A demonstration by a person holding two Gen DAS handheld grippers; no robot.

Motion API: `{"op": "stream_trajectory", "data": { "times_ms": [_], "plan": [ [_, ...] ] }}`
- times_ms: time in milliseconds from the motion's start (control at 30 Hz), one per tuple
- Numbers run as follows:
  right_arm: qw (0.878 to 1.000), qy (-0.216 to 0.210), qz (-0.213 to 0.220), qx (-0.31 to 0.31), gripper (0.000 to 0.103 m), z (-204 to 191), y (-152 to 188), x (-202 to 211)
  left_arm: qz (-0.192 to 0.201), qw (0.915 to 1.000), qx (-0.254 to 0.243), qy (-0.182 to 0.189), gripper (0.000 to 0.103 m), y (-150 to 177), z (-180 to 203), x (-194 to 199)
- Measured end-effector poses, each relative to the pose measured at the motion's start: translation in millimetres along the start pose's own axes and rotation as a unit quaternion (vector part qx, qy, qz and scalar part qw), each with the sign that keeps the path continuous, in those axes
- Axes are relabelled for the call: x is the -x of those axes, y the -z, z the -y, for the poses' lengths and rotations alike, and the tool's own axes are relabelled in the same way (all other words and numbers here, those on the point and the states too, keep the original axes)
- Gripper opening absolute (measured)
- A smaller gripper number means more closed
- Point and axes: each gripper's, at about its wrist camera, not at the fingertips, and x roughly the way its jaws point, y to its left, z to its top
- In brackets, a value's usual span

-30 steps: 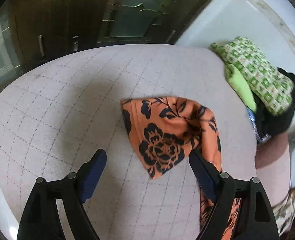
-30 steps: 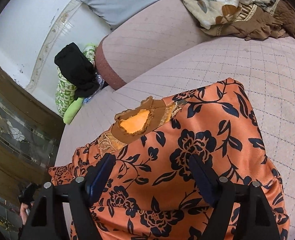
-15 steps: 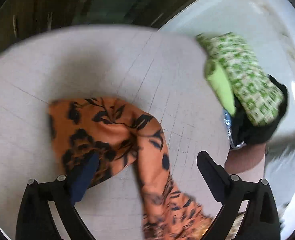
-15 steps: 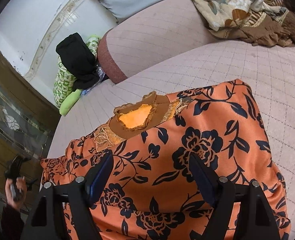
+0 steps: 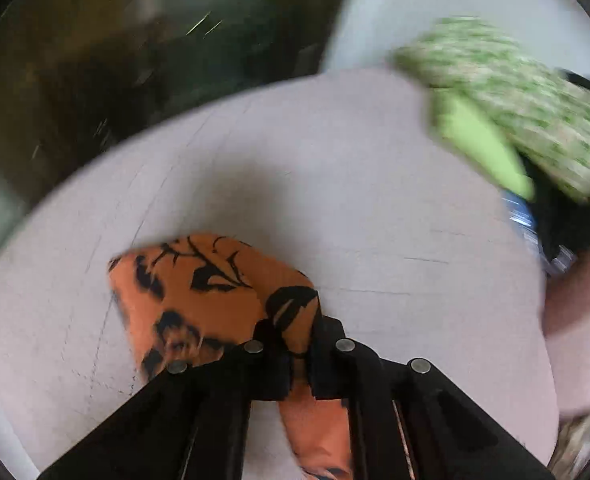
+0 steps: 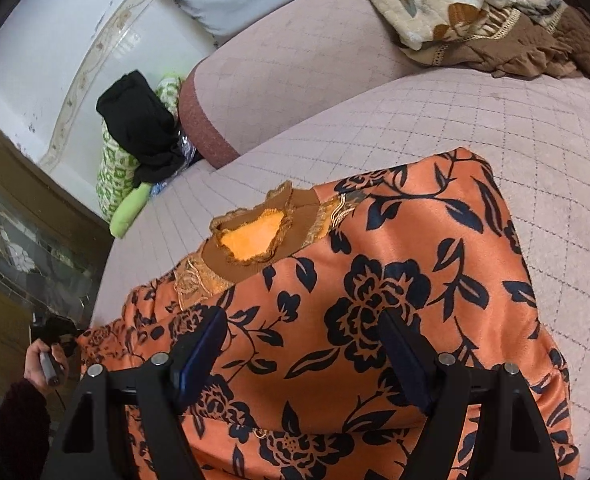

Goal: Fold small clothes

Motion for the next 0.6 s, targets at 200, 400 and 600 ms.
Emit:
{"op": "stream_trajectory", "data": {
  "times_ms": [200, 400, 600],
  "plan": [
    [0.999, -0.022, 0.021, -0.043, 0.081, 12.2, -7.9, 18.6, 0.091, 0.9808, -0.155, 0.075, 0.006, 46.4, 72.0, 112.2],
    [0.996, -0.036, 0.048, -0.064, 0.081, 19.3, -15.4, 39.6, 0.099, 0.9482, -0.264, 0.147, 0.010, 136.0, 183.4, 200.3],
    [0.993, -0.017, 0.085, -0.080, 0.081, 37.9, -24.7, 55.9, 0.009, 0.8785, -0.396, 0.267, 0.060, 229.6, 285.3, 279.5]
  ]
}}
